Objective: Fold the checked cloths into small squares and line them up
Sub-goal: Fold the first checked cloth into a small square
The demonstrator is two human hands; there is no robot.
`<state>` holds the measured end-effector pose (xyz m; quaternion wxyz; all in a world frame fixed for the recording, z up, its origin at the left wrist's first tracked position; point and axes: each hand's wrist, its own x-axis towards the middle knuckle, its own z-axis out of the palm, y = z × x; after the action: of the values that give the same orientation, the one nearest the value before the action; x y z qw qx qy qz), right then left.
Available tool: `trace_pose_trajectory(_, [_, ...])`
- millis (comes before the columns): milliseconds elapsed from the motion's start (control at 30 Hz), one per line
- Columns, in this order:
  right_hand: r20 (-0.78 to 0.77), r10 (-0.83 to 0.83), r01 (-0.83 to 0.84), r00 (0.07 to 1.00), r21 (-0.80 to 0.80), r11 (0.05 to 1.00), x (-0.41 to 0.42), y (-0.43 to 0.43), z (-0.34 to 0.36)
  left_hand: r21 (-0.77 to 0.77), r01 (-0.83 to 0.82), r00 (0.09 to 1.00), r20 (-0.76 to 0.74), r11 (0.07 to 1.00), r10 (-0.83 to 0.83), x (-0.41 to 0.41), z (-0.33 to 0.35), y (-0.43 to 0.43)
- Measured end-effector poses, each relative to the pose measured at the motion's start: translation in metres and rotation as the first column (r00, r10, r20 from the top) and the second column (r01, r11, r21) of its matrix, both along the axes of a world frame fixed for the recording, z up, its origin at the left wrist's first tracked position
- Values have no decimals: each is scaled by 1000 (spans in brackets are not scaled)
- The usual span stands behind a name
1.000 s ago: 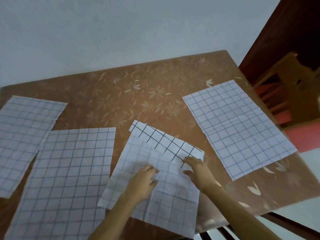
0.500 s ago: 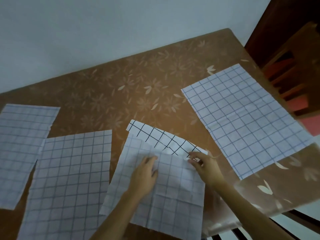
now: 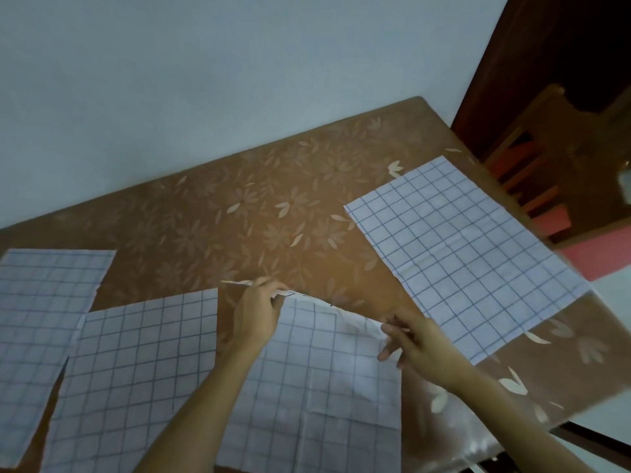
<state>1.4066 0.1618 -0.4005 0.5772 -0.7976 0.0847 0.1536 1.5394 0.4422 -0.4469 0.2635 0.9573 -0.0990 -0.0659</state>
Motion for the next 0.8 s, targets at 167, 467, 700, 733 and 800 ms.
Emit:
trace_pose_trajectory(167, [68,-203,204,977,-13,979,-2,-2,2,37,5,1000,30,999,-6,11,11,26])
trace_pose_trajectory(467, [206,-44,104,978,-294,950,-34,9,-7,-46,37,999,24,998,-36,-47,10,78])
trace_pose_trajectory(700, [235,86,49,968,-515,856,-90,25,-55,48,141,990,-1,989,-141,-127,-15,108])
trace_pose_trajectory(733, [203,112,14,973,-534,846,-99,27,-61,59,145,989,-7,988,-145,-137,-20,114])
trace_pose_trajectory(800, [120,162,-68,980,-559,827,-117,31,-71,80,151,988,-17,985,-151,-156,-30,123])
